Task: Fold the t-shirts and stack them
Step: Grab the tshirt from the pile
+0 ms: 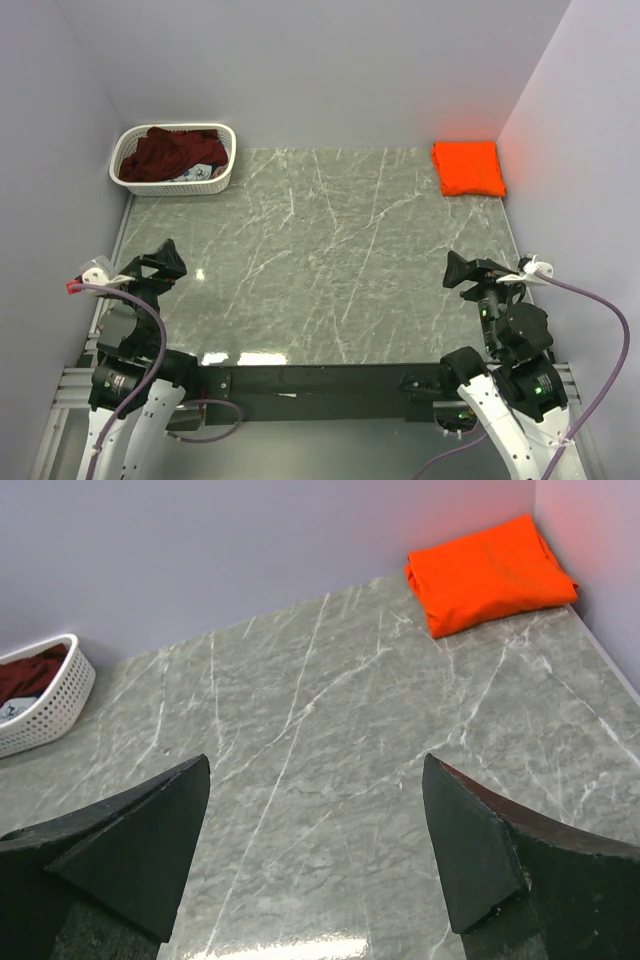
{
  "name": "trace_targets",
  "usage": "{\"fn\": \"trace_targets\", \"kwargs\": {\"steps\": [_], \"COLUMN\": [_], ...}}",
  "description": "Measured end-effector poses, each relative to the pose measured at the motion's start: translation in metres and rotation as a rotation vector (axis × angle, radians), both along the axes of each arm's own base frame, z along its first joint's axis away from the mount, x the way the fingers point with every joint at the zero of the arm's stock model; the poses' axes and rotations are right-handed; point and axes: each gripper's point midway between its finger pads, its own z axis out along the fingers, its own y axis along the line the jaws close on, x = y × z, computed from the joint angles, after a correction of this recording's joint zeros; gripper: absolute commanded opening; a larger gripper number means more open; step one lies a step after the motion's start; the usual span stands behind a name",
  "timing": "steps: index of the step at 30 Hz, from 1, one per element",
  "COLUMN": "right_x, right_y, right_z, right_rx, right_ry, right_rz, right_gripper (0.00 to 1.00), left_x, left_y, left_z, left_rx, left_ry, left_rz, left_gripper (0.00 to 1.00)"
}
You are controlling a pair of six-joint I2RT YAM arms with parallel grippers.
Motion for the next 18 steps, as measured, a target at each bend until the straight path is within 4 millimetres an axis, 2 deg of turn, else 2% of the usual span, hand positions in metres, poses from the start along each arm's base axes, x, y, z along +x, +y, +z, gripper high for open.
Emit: {"fn": "trace_targets", "kwargs": {"steps": [5,10,15,18], "right_x": [-0.003,-0.008,-0.012,-0.012], "right_y": [-0.001,-0.003,-0.005,-0.004], "right_z": [0.004,0.006,0.01,0.01], "right_rx": [0.013,0.03,0.055,0.062], "right_ry": [-0.031,-0.063,-0.091,-0.091], "right_rz": [-0.001,-0.003,-0.007,-0.004], "right_gripper": [0.93,0.93,0.94,0.94], "left_x": [0.005,0.018,0.044,0.069], "left_y": [-0.002,-0.007,-0.016,-0.025], "left_z": [-0.002,-0.015,-0.038,-0.04], "left_rx": [0.003,0.012,0.03,0.048], "left_ry": [0.016,0.086,0.222,0.316], "left_rz": [-0.003,-0.011,-0.027,-0.039], "left_gripper": [1.0,0.99,0.99,1.0]}}
